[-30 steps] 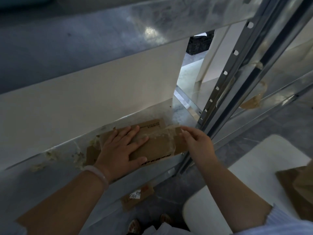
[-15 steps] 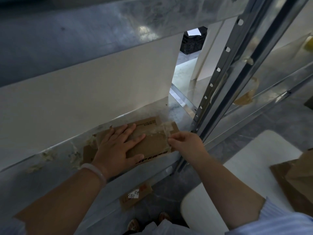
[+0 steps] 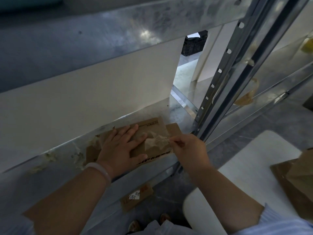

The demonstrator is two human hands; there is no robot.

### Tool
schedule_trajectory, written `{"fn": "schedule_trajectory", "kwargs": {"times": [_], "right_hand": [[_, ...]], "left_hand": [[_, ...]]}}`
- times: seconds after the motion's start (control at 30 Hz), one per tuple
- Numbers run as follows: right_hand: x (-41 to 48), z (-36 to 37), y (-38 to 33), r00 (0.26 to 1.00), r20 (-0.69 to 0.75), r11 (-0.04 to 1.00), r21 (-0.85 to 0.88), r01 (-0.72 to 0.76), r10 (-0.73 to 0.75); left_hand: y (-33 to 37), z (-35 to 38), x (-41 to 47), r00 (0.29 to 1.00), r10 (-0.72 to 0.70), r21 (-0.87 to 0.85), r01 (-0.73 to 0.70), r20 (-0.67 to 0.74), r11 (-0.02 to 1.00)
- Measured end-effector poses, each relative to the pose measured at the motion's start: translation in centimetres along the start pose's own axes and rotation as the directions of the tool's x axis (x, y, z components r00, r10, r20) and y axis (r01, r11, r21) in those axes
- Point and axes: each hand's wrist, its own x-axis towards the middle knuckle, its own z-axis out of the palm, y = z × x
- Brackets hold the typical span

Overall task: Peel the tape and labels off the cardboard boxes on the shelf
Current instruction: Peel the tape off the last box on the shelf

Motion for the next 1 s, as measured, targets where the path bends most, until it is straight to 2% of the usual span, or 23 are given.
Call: {"fn": "schedule_trajectory", "kwargs": {"times": [0.07, 0.13, 0.2, 0.3, 0.4, 0.47, 0.6, 0.73, 1.0], "right_hand": [[-0.5, 0.0, 0.2, 0.988, -0.005, 0.959, 0.239, -0.151, 0.157], [-0.9, -0.2, 0.4, 0.965, 0.007, 0.858, 0.457, -0.235, 0.261], [-0.8, -0.6, 1.0, 0.954, 0.011, 0.819, 0.509, -0.264, 0.3], [-0.2, -0.7, 1.7, 0.948, 0.111, 0.876, 0.363, -0.319, 0.299], [0.7, 0.1, 1.1, 0.952, 0.194, 0.929, 0.241, -0.28, 0.236], [1.3, 0.6, 0.6, 0.96, 0.196, 0.964, 0.136, -0.229, 0.2], [1.5, 0.1, 0.3, 0.99, 0.106, 0.991, -0.109, -0.078, 0.09], [1.8, -0.3, -0.3, 0.985, 0.165, 0.923, -0.37, 0.102, -0.042], [3.0, -0.1, -0.6, 0.969, 0.248, 0.89, -0.438, 0.13, -0.02]], "left_hand": [[0.2, -0.3, 0.0, 1.0, -0.005, 0.008, 0.005, 0.007, 1.0], [0.3, -0.6, 0.1, 0.999, -0.041, 0.017, 0.041, 0.022, 0.999], [0.5, -0.7, 0.4, 0.996, -0.084, 0.033, 0.084, 0.012, 0.996], [0.6, -0.5, 0.7, 0.996, -0.085, 0.044, 0.085, -0.004, 0.995], [0.5, -0.4, 0.6, 0.997, -0.081, 0.047, 0.081, -0.009, 0.996], [0.5, -0.4, 0.6, 0.997, -0.081, 0.051, 0.082, -0.014, 0.995], [0.4, -0.3, 0.6, 0.997, -0.076, 0.042, 0.077, -0.022, 0.996], [0.5, -0.3, 0.6, 0.996, -0.086, 0.05, 0.087, -0.025, 0.995], [0.4, -0.2, 0.7, 0.997, -0.077, 0.046, 0.078, -0.027, 0.996]]}}
